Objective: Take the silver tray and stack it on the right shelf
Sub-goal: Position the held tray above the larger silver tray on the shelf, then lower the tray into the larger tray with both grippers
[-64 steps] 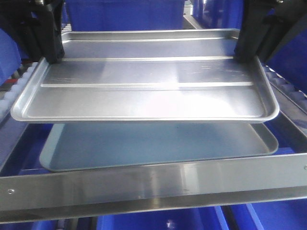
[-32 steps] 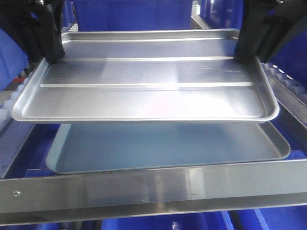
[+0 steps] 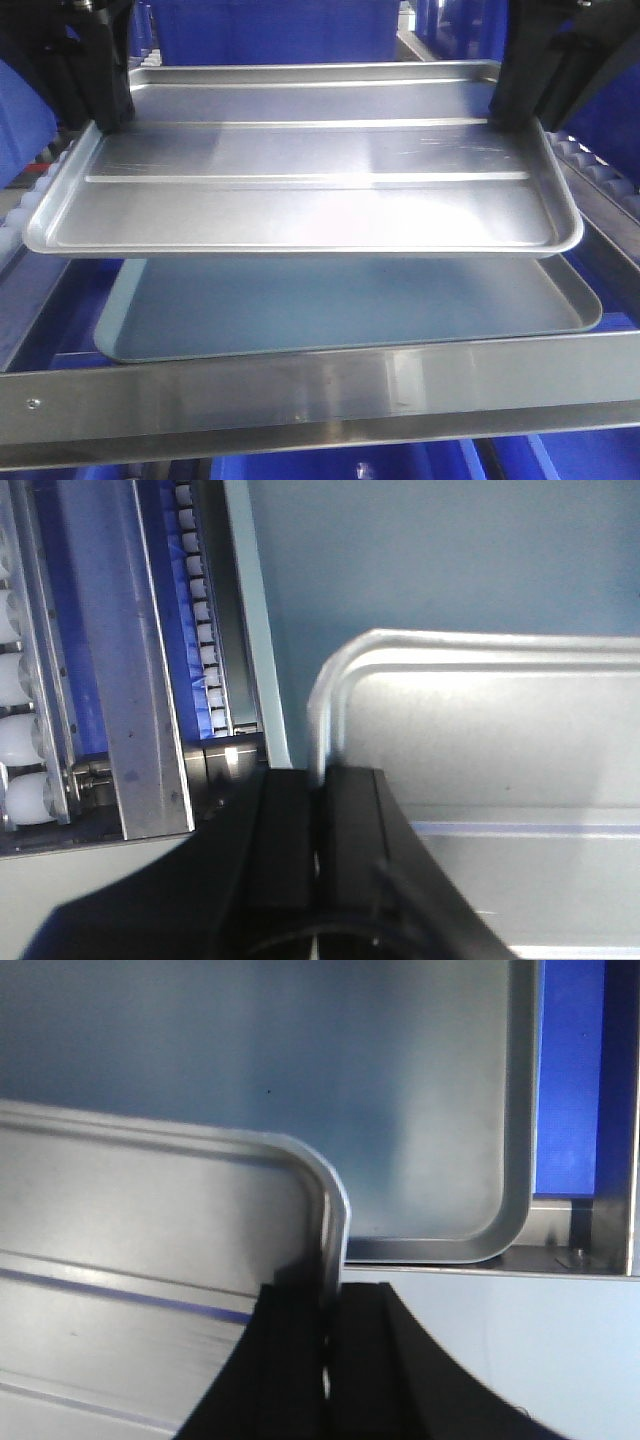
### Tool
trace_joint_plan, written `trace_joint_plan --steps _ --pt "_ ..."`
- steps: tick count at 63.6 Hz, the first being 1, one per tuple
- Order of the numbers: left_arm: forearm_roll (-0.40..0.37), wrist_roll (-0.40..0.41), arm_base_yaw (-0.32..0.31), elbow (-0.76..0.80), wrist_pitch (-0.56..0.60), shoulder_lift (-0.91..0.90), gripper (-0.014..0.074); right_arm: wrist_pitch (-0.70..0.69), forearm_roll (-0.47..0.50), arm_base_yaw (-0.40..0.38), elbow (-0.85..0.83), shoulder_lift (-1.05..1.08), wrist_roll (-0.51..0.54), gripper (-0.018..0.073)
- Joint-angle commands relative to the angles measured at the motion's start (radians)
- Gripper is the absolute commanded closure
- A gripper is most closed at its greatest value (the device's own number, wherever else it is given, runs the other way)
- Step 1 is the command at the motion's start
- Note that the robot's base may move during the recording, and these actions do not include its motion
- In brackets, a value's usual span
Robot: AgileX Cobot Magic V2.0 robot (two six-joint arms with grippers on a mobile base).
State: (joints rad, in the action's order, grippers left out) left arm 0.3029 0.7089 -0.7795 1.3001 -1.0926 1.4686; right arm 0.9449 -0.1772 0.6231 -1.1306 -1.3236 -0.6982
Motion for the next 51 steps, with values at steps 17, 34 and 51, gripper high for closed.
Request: trace_joint_plan --steps 17,34,51 --pt "0.043 -0.001 -0.004 0.03 0.008 -0.033 0.0689 -0.057 -0.032 -0.004 -0.039 0.033 0.014 0.0503" --pt "0.053 -0.001 -0.004 0.03 0.093 -0.033 0.0689 -0.135 -0.046 -0.004 -0.039 0.033 0.016 0.0503" --pt "0.055 -0.001 -0.002 0.032 0.201 -0.024 0.0689 -0.127 -0.102 -0.05 -0.068 0.026 0.125 0.0503"
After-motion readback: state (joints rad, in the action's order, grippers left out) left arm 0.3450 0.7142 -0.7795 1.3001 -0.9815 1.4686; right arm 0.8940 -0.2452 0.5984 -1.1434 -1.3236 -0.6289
